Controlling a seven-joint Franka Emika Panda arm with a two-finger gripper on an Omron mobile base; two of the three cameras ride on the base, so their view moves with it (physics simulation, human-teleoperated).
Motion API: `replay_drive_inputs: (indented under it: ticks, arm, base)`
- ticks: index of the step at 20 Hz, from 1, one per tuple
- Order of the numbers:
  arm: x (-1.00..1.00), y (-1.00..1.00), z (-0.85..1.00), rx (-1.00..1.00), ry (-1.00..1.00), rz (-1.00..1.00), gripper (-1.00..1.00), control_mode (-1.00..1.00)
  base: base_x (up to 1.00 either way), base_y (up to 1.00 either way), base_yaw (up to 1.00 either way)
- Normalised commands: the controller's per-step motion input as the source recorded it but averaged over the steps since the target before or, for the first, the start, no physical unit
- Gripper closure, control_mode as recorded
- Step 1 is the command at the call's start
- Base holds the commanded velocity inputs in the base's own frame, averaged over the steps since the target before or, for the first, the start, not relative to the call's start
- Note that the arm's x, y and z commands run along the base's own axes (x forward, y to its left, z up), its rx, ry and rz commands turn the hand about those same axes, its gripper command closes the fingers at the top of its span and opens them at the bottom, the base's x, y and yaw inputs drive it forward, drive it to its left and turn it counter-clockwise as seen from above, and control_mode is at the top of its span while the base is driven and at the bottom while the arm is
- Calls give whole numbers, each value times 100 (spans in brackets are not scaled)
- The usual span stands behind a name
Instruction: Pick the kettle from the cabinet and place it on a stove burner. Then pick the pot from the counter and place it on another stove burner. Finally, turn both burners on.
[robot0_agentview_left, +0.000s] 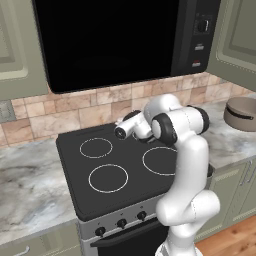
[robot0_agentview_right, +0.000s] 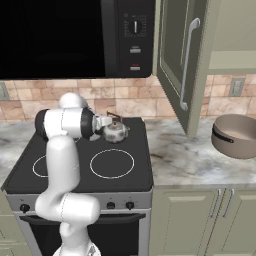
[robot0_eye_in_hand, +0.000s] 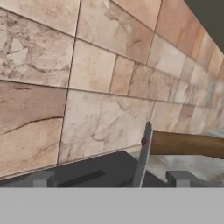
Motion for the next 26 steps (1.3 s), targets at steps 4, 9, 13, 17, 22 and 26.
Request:
replay_drive_inputs:
  ticks: [4, 9, 13, 17, 22, 26]
  arm:
    - [-21, 0, 0, 0, 0, 0, -100, -100]
    - [-26, 0, 0, 0, 0, 0, -100, -100]
    - [-35, 0, 0, 0, 0, -1, -100, -100]
    - [-45, 1, 0, 0, 0, -2, -100, -100]
    - [-44, 0, 11, 0, 0, -3, -100, -100]
    - [-42, 0, 19, 0, 0, -2, -100, -100]
  base:
    - [0, 0, 0]
    - [0, 0, 0]
    - [0, 0, 0]
    - [0, 0, 0]
    - [0, 0, 0]
    - [0, 0, 0]
